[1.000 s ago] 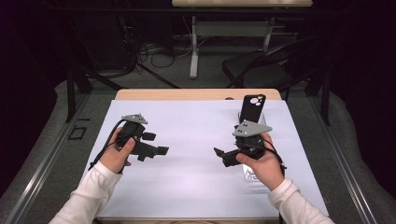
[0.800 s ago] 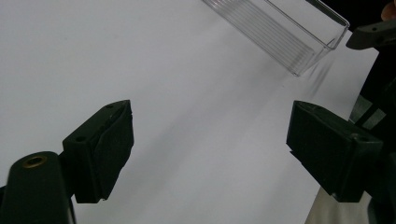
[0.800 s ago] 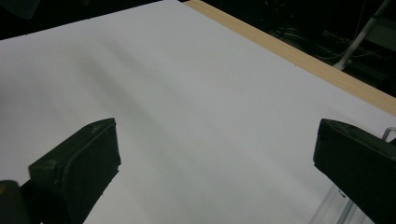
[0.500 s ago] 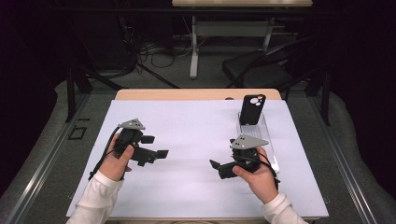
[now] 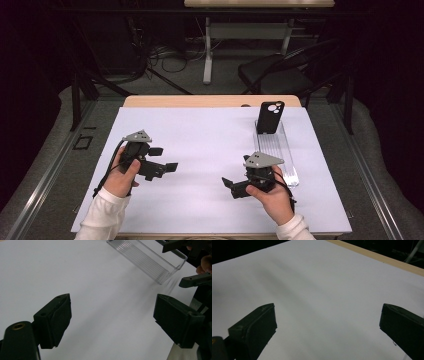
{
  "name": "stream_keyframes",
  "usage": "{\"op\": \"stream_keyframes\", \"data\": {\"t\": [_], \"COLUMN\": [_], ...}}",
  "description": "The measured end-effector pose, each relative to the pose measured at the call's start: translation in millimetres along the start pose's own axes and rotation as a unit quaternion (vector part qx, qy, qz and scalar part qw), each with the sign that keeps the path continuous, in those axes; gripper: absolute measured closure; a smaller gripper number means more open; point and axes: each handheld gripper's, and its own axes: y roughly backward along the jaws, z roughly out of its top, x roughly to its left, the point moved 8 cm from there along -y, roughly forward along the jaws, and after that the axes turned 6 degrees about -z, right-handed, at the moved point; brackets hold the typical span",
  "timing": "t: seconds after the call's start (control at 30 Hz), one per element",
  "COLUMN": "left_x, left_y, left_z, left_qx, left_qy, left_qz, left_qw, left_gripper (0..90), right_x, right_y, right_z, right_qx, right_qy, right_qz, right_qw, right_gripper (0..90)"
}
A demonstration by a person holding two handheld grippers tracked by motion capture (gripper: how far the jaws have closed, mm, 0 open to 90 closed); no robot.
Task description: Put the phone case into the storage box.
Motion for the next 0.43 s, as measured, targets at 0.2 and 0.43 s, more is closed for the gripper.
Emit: {"op": "stream_keyframes", "data": {"t": [0.2, 0.43], "left_x": [3.4, 6.3], "left_y": [0.3, 4.8], "left_z": [-4.3, -4.4], "left_qx": [-0.001, -0.008], "left_qy": [0.006, 0.011], "left_qz": [-0.001, -0.002], "left_qw": [1.0000, 0.9999], "left_gripper": [15.3, 15.3], "right_x": [3.4, 3.9], "right_y": [-1.4, -0.7], "right_z": [-3.8, -4.5], "right_qx": [-0.001, -0.002], "right_qy": [-0.002, -0.005], "right_qz": [0.007, 0.012], "right_qw": [1.0000, 0.9999], "right_gripper": [0.2, 0.2]}}
